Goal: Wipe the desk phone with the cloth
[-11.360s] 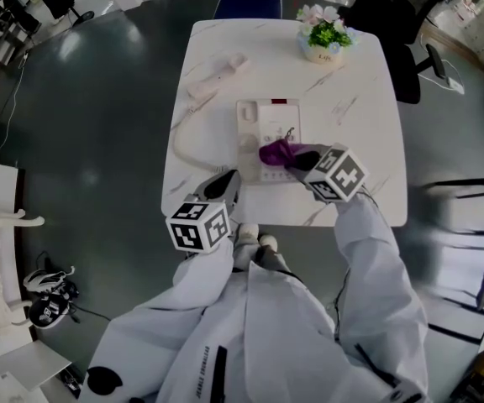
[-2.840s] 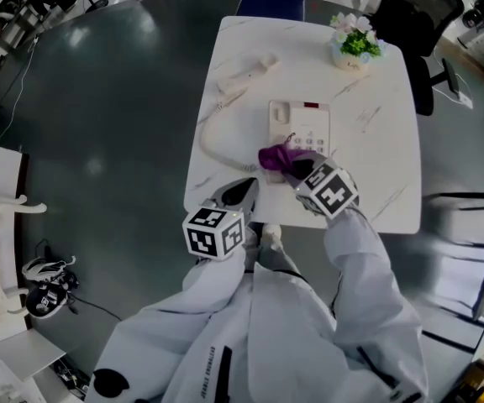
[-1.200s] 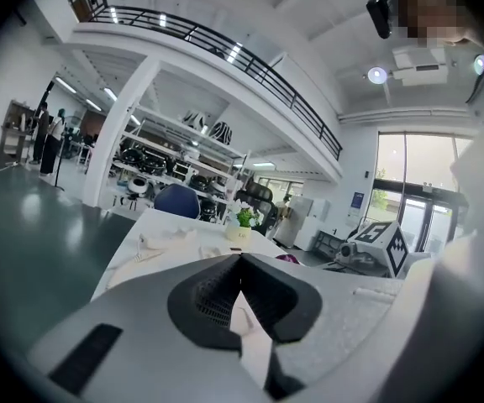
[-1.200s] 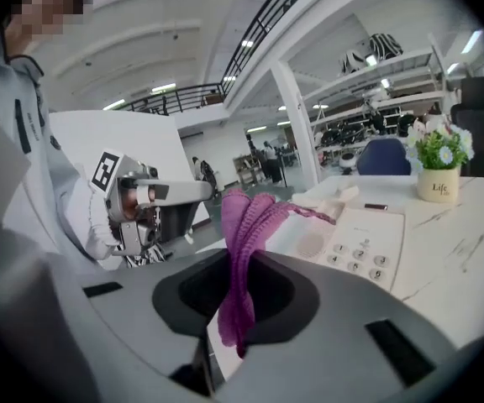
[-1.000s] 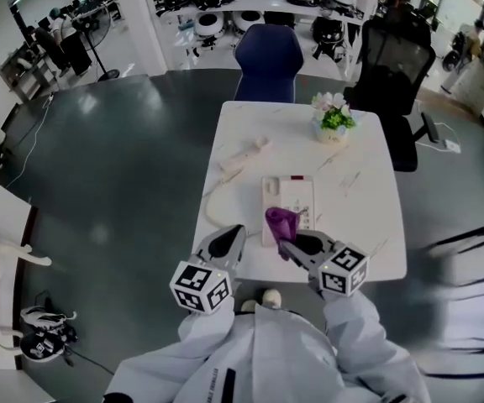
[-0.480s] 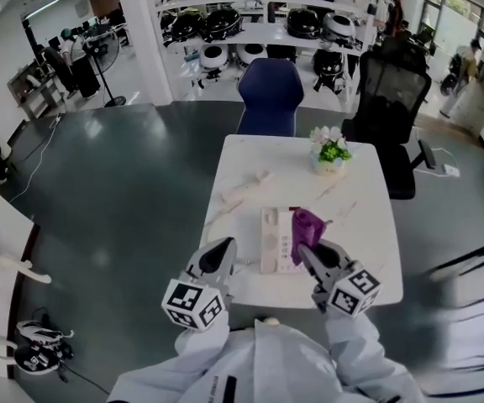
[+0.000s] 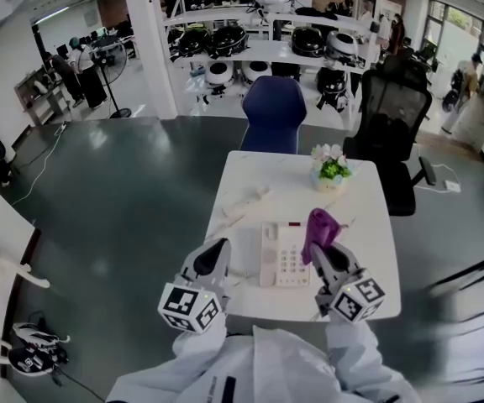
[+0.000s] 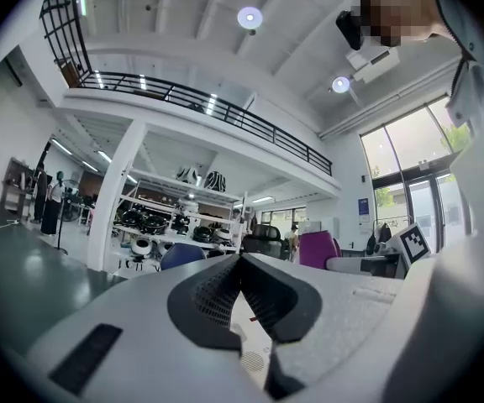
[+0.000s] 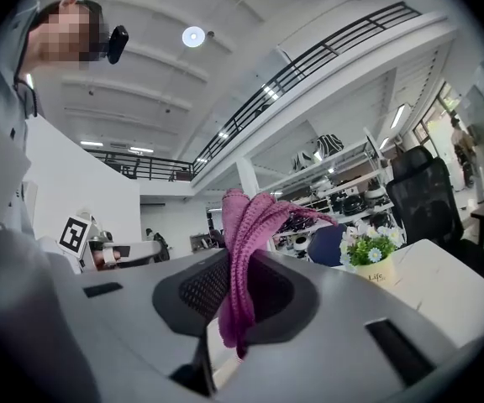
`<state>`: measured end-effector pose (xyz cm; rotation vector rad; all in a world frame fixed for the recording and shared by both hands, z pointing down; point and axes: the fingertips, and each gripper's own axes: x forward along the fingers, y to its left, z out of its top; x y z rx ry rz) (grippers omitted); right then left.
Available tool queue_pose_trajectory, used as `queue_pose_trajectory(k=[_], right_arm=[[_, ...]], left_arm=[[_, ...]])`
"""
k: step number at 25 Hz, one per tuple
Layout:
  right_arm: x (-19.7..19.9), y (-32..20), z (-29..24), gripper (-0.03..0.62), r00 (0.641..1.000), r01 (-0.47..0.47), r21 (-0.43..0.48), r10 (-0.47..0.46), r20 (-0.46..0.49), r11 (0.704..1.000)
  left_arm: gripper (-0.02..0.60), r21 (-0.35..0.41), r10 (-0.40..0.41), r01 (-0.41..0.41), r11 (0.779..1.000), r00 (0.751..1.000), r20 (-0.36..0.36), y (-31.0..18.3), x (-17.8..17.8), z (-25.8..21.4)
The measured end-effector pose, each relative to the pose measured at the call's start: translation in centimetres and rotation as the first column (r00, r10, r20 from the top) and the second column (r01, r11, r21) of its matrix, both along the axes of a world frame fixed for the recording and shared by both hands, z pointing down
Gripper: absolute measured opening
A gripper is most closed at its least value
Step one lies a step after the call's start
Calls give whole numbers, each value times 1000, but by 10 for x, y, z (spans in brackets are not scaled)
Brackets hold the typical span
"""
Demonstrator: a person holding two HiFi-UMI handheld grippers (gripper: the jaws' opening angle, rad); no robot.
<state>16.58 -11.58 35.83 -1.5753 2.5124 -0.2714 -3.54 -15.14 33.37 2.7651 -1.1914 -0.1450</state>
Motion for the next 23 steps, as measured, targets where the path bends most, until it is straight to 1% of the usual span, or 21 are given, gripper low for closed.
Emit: queue_pose_trajectory(k=[4,8,12,23], right_arm=[[8,-3,-4,38,999,-36,1,36,-14,999],[13,-10,-3,38,999,-50,-4,50,-3,999],[16,-11,-2,38,998,-68,-17,67,-11,998],[21,-22,6,38,996,-78,-23,77,-45,997]], left_arm=[[-3,4,-10,10,1000,1000,4,-2,-1,-3],[-3,10,-13,13,1000,1000,11,-6,-1,-3],[-2,2,-17,17,1000,999,26,-7,-1,-2],[-2,-3,-29,30,1000,999,44,-19,0,7]])
